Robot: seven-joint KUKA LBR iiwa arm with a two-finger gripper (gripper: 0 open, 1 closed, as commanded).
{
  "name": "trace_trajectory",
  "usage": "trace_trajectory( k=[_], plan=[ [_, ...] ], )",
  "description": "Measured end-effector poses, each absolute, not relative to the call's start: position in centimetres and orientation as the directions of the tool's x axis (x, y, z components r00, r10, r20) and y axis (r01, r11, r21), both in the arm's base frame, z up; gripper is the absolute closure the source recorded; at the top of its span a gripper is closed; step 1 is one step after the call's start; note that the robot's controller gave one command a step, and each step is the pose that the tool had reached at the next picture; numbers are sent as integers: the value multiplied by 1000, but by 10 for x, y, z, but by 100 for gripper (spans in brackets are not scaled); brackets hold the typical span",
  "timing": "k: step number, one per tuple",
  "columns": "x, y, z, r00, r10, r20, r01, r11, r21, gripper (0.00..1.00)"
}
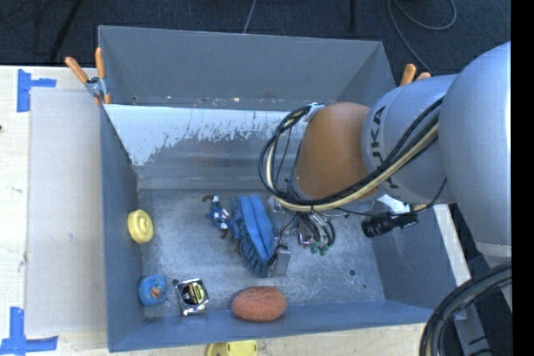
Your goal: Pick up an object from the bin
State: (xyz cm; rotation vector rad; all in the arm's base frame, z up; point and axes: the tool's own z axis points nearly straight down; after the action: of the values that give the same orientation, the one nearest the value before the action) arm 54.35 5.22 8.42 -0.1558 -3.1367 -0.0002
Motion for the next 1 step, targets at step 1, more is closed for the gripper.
trace_trajectory(
  k=[1],
  plan=[
    [563,105,71,-974,-228,-5,-228,974,1,100]
  ],
)
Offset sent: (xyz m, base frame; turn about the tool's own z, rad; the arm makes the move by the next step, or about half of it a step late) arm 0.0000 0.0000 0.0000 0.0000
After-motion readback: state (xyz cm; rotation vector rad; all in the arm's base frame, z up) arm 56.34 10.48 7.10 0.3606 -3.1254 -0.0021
